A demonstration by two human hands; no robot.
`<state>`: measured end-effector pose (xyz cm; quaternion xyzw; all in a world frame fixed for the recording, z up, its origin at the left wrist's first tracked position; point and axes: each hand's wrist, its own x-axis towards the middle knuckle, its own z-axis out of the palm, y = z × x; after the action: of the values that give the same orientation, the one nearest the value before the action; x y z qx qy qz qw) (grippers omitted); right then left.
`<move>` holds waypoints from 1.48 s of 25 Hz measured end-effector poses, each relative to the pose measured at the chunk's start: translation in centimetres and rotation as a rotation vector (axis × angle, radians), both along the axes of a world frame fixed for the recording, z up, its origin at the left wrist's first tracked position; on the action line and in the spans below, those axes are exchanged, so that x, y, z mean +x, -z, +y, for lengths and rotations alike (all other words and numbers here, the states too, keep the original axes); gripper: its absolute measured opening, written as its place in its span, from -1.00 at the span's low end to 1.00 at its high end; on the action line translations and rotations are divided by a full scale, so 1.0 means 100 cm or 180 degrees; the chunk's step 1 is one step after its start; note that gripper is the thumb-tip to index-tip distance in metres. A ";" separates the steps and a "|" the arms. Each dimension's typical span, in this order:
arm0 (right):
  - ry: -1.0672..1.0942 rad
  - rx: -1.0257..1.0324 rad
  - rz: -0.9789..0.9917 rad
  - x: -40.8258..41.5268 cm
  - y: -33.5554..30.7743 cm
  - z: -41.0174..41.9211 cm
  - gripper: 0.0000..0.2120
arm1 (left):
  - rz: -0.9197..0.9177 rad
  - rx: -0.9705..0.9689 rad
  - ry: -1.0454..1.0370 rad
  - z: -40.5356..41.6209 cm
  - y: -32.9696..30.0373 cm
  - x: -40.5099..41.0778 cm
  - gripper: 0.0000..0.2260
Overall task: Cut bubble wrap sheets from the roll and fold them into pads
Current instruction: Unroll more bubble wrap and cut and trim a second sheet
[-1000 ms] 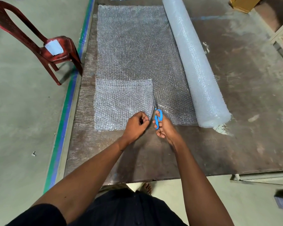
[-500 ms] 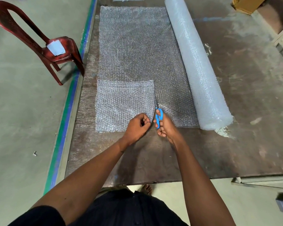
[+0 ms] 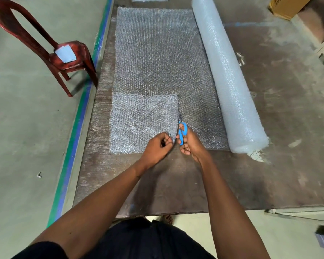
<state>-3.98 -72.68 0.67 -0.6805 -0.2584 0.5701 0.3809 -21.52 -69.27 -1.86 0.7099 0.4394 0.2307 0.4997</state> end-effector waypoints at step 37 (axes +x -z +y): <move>-0.0085 -0.0129 -0.0012 0.012 0.011 0.025 -0.37 | 0.2163 0.1734 0.0559 0.095 0.023 0.021 -0.32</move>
<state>-2.81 -70.14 -0.43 -0.6856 -0.2565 0.5790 0.3590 -19.42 -59.75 -4.16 0.8859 0.4399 0.0483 0.1393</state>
